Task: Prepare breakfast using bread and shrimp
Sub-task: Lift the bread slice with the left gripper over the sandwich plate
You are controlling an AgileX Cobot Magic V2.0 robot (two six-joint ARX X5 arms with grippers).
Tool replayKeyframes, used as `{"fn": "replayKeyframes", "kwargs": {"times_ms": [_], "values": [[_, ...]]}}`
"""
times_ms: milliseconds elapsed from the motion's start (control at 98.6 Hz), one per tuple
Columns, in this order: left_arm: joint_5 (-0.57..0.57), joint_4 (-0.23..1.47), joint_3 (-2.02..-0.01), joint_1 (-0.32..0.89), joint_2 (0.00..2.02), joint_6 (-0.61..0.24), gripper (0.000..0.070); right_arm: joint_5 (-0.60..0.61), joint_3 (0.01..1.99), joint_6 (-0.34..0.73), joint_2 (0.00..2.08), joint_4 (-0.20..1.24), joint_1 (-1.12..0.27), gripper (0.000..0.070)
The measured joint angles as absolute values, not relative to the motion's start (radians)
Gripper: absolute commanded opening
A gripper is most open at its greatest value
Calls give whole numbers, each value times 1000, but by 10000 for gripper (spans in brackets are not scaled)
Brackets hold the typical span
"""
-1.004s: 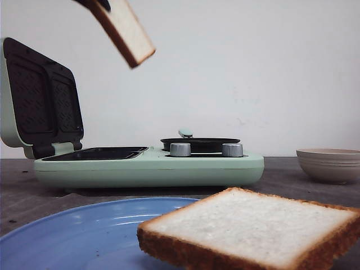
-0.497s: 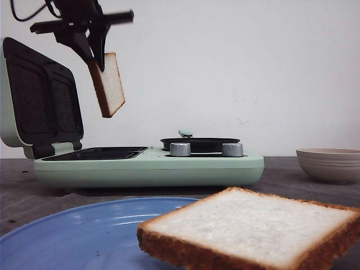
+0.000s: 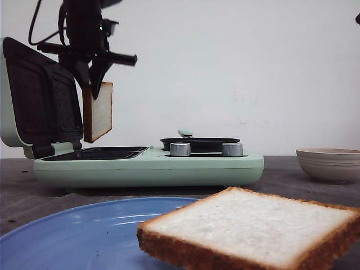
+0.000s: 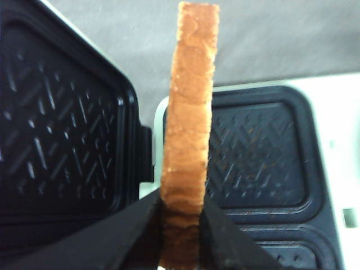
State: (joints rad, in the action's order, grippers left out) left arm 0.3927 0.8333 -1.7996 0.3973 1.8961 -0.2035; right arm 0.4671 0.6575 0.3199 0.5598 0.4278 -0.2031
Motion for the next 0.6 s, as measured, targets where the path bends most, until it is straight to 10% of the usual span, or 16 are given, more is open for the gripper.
{"fn": "replayKeyframes", "kwargs": {"times_ms": [599], "values": [[443,829,-1811,400,1945,-192,4,465,657,303,596,403,-210,509]]}}
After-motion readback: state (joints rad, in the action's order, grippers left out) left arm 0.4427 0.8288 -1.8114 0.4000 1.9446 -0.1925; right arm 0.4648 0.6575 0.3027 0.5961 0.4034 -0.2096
